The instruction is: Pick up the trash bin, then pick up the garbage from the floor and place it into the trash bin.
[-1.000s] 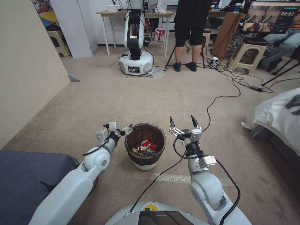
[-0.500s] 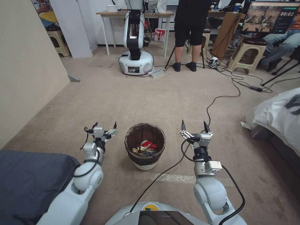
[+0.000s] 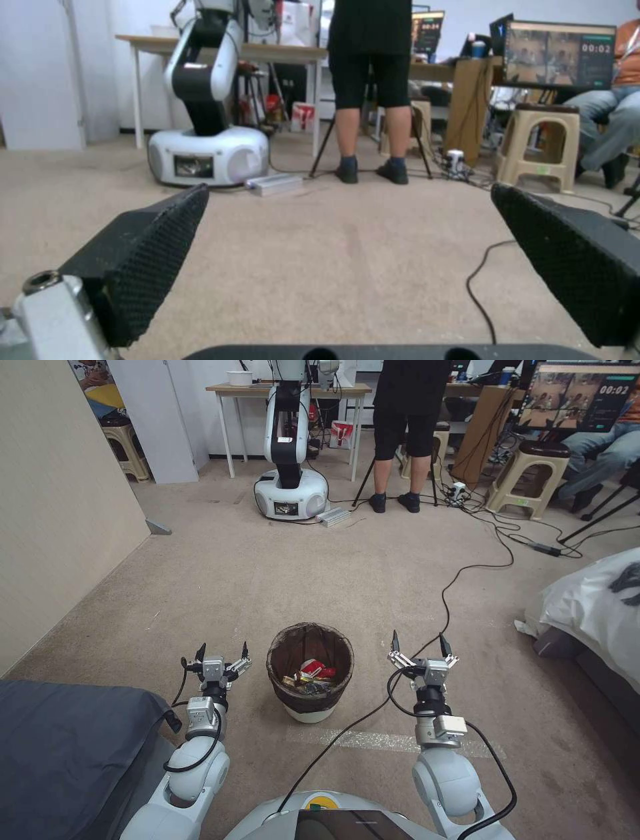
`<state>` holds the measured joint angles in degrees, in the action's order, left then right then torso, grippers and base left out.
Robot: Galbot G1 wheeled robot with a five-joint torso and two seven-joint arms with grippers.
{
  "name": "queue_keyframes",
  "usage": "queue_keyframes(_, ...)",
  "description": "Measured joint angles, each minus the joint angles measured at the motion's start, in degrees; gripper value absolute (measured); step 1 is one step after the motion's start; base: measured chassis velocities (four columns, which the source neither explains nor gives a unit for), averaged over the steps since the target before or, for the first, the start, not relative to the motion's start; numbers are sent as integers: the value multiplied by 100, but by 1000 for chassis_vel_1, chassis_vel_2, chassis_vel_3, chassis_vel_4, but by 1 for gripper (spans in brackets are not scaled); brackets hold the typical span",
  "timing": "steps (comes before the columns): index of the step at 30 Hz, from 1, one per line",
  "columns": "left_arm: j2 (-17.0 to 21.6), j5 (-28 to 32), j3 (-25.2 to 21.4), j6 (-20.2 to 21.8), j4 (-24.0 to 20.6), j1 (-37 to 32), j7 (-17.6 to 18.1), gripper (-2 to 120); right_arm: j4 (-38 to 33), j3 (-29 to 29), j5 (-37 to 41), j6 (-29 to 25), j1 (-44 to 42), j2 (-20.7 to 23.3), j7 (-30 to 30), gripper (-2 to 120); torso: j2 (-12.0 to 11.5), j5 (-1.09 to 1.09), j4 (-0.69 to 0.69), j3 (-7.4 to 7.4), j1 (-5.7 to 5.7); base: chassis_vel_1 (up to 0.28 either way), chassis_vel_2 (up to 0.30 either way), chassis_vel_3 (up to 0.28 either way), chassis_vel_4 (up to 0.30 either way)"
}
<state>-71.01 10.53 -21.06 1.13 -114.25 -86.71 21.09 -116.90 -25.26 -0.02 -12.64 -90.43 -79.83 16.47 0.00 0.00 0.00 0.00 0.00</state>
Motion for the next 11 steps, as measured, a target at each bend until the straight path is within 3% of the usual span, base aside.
queue_keyframes(11, 9, 16, 12, 48, -2, 18, 19, 100, -11, 1, -5, 45, 3, 1, 17, 100, 0, 0, 0, 0, 0, 0, 0, 0, 0)
